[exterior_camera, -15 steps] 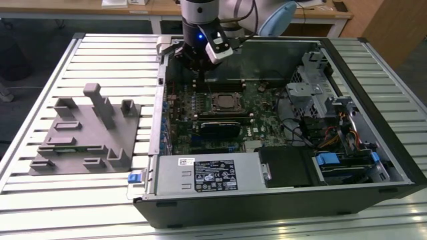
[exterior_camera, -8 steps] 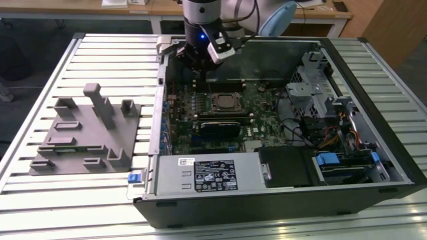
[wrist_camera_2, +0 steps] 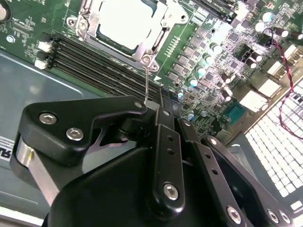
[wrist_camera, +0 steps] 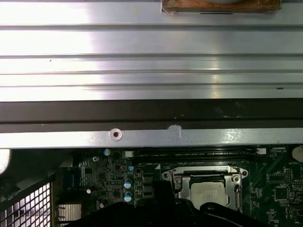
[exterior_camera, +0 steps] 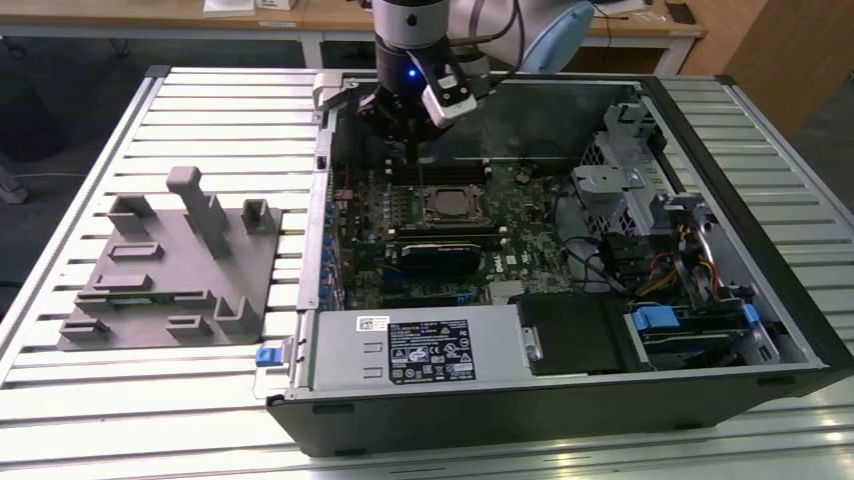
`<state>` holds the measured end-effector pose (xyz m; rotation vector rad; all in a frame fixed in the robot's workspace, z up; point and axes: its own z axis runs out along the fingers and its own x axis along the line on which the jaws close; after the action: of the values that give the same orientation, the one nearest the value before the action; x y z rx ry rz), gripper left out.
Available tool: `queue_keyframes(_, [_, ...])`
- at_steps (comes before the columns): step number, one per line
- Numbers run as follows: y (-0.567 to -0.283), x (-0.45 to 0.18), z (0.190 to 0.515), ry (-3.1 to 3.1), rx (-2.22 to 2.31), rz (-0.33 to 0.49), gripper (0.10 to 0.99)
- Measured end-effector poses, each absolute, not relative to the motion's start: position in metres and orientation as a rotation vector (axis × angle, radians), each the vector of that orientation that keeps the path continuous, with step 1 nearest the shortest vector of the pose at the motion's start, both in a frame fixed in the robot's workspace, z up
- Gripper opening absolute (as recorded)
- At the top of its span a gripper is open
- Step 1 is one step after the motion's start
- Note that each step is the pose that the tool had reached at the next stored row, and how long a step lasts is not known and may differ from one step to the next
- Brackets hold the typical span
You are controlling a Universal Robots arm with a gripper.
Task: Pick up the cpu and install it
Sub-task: 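Install the first cpu locking lever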
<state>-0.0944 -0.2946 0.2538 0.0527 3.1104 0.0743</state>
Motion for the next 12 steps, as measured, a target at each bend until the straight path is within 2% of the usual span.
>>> queue_keyframes(12, [-0.295,-0.083,0.253,3.110,0.053,0.074,0.106])
